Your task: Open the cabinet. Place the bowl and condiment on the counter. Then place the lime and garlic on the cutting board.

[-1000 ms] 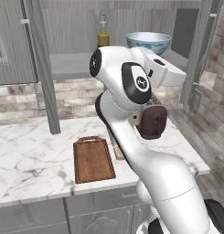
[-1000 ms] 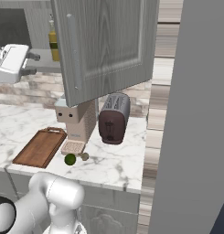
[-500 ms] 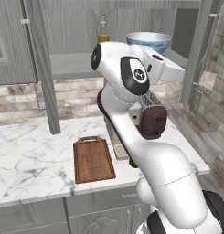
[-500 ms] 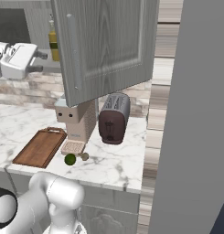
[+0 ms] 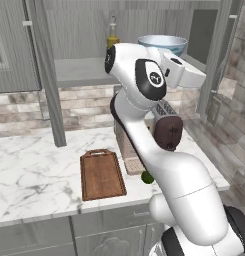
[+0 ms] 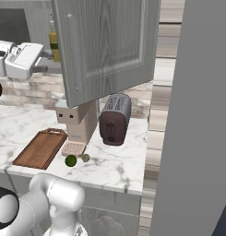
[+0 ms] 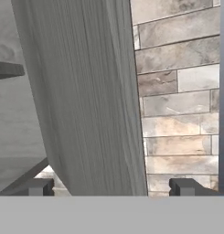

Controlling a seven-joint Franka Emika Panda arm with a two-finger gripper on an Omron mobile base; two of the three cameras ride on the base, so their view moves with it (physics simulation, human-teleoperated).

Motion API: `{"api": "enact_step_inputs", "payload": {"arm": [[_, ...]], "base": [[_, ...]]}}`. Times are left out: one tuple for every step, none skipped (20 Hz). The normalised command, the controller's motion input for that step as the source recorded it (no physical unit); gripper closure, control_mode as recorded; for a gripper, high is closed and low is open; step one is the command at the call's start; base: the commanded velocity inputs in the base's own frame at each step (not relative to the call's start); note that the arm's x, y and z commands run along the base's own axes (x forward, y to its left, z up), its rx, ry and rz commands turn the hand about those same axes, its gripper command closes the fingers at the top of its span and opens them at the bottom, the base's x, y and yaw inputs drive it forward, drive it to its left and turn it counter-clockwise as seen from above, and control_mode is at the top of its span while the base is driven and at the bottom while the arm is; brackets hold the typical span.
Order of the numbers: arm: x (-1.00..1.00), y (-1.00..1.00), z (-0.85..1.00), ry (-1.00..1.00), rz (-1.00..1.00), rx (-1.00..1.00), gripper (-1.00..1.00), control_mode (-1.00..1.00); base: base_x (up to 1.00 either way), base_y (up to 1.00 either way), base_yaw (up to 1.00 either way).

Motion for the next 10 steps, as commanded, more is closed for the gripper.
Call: {"api": "enact_step_inputs", "payload": {"arm": [[0.0, -0.11, 0.0, 0.0, -0.05, 0.0, -1.0, -1.0], [0.0, -0.09, 0.0, 0.0, -0.06, 0.0, -1.0, -1.0], [0.0, -0.06, 0.0, 0.0, -0.09, 0.0, -1.0, -1.0], [0.0, -0.08, 0.0, 0.0, -0.08, 0.0, -1.0, -1.0], [0.0, -0.08, 0.0, 0.0, -0.07, 0.0, -1.0, -1.0], [0.0, -0.08, 0.0, 0.0, -0.06, 0.0, -1.0, -1.0], [0.0, -0.09, 0.0, 0.0, -0.05, 0.0, -1.0, -1.0], [0.0, -0.05, 0.0, 0.0, -0.06, 0.0, -1.0, -1.0], [0.0, -0.03, 0.0, 0.0, -0.07, 0.0, -1.0, -1.0], [0.03, 0.0, 0.0, 0.0, -0.06, 0.0, -1.0, -1.0]], "base": [[0.0, 0.0, 0.0], [0.0, 0.0, 0.0], [0.0, 0.0, 0.0], [0.0, 0.0, 0.0], [0.0, 0.0, 0.0], [0.0, 0.0, 0.0], [0.0, 0.0, 0.0], [0.0, 0.0, 0.0], [0.0, 0.0, 0.0], [0.0, 0.0, 0.0]]}}
